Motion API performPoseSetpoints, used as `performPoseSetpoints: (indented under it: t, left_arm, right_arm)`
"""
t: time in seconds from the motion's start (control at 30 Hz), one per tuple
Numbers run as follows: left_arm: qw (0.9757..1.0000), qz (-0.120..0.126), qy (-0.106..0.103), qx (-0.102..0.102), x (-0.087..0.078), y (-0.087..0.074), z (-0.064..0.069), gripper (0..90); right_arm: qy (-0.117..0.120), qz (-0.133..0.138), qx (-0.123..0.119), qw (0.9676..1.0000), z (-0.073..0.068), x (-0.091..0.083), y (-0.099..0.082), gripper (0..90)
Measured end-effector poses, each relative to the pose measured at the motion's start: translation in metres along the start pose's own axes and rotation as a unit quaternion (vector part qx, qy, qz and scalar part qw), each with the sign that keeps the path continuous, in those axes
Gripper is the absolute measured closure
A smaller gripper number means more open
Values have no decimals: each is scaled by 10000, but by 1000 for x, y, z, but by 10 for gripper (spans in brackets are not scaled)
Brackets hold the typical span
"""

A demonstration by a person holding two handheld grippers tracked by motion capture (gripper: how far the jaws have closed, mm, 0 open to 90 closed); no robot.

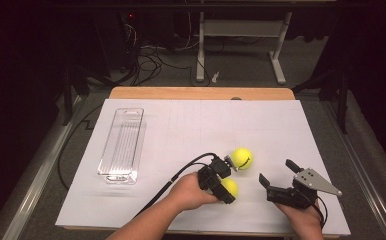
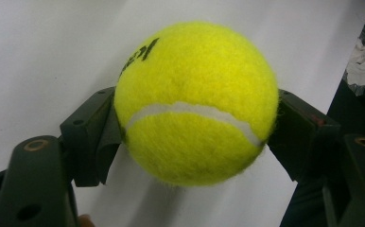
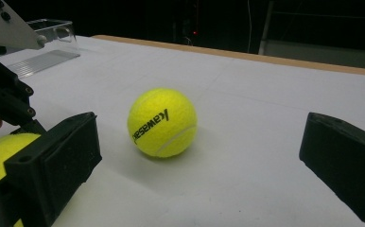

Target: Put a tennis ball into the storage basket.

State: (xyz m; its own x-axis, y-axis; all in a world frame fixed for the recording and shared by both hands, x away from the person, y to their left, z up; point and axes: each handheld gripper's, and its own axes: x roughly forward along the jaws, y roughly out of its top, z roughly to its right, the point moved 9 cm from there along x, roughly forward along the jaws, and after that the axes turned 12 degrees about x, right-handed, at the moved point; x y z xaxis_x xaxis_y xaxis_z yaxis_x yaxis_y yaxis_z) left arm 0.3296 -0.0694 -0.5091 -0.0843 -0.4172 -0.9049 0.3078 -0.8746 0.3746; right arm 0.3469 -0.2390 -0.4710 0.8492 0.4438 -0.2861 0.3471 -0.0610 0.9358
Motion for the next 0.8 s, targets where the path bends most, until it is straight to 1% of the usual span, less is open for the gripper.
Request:
performPoseSetpoints:
  t: [0.1,0.27,0.37,0.47,0.5,0.63,0.8]
  left_arm:
    - [10000,-26,-12,-54,-1,0,0,258]
    - [10000,-46,17,-53,-7,-1,0,260]
    - [10000,-19,57,-73,-12,-2,-1,261]
    - [9999,-60,90,-47,-17,-5,-3,261]
    - [9999,-46,108,-69,-18,-6,-3,261]
    - [9999,-49,124,-90,-26,-10,-4,262]
    - [9998,-93,97,-130,-38,-18,-5,262]
  right_arm:
    - [-9,0,13,10000,1,0,0,3]
    - [-5,-1,8,10000,1,0,0,3]
    - [2,-23,17,10000,0,0,-1,3]
    - [2,-21,18,10000,0,0,-1,3]
    - [2,-21,18,10000,0,0,-1,3]
    - [8,-21,16,10000,-1,0,-1,3]
    - [6,-23,8,10000,-2,0,-1,3]
